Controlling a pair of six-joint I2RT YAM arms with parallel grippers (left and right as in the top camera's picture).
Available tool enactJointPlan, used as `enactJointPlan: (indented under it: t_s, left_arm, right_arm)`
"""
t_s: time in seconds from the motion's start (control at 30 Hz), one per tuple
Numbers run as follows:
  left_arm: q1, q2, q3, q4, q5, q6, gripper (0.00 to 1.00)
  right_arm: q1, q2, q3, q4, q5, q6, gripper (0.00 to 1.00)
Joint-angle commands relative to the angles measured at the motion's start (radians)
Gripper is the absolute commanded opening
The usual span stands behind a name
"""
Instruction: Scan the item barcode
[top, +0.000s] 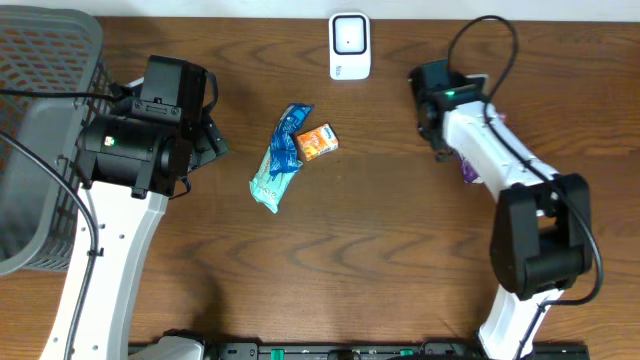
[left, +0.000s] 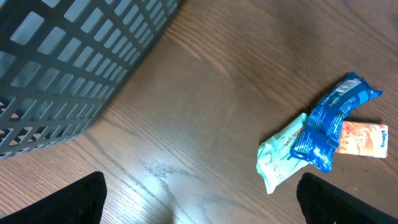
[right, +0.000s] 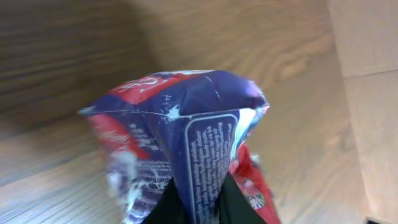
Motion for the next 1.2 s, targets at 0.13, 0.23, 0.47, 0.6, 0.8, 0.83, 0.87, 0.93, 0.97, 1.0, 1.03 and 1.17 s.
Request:
enactJointPlan:
  t_s: [0.13,0.23,0.47,0.6,0.8,0.83,0.87,0.93,0.97,1.0,1.03,1.17]
  left_arm:
    - [0.003,0.003,0.008,-0.003,-0.02,0.01,0.98]
    - [0.003,0.003,0.008,-0.004,-0.02,0.01,0.98]
    - [0.003,0.003,0.008,-0.004,-0.02,0.01,0.98]
    - [0.003,0.003,0.008,-0.004,-0.02,0.01,0.98]
    - [0.003,0.003,0.008,-0.004,-0.02,0.01,0.98]
    - [0.003,0.003,0.008,-0.004,-0.02,0.01,0.98]
    - [0.003,0.003,0.008,-0.004,-0.02,0.01,0.98]
    - [0.003,0.003,0.008,-0.004,-0.02,0.01,0.98]
    - [0.003,0.003,0.008,-0.004,-0.02,0.01,0.98]
    - [0.003,0.003,0.008,-0.004,-0.02,0.01,0.98]
    - [0.003,0.003,0.008,-0.004,-0.02,0.01,0.98]
    - [0.003,0.003,0.008,-0.004,-0.02,0.01,0.98]
  right_arm:
    - [0.158,0.002,0.039,0.05,-0.23,0.025,0.38]
    - [0.185,0.002,0.113,0.024,-0.248,0.015,0.5]
    - [0.129,0.002,0.399,-0.173,-0.253,-0.048,0.7]
    - [0.034,0.002,0.487,-0.232,-0.414,-0.2,0.76]
    - [-0.182,0.009,0.431,-0.278,-0.898,-0.38,0.82]
    - [-0.217,0.011,0.409,-0.277,-0.972,-0.406,0.82]
    - [-0.251,0.011,0.381,-0.27,-1.053,-0.439,0.82]
    - [-0.315,0.011,0.309,-0.24,-1.233,-0.531,0.82]
    - [-0.339,0.011,0.277,-0.225,-1.302,-0.568,0.82]
    - [-0.361,0.011,0.244,-0.209,-1.353,-0.588,0.82]
    - [-0.385,0.011,0.203,-0.183,-1.388,-0.593,0.82]
    - [-0.436,0.011,0.068,-0.069,-1.443,-0.592,0.79]
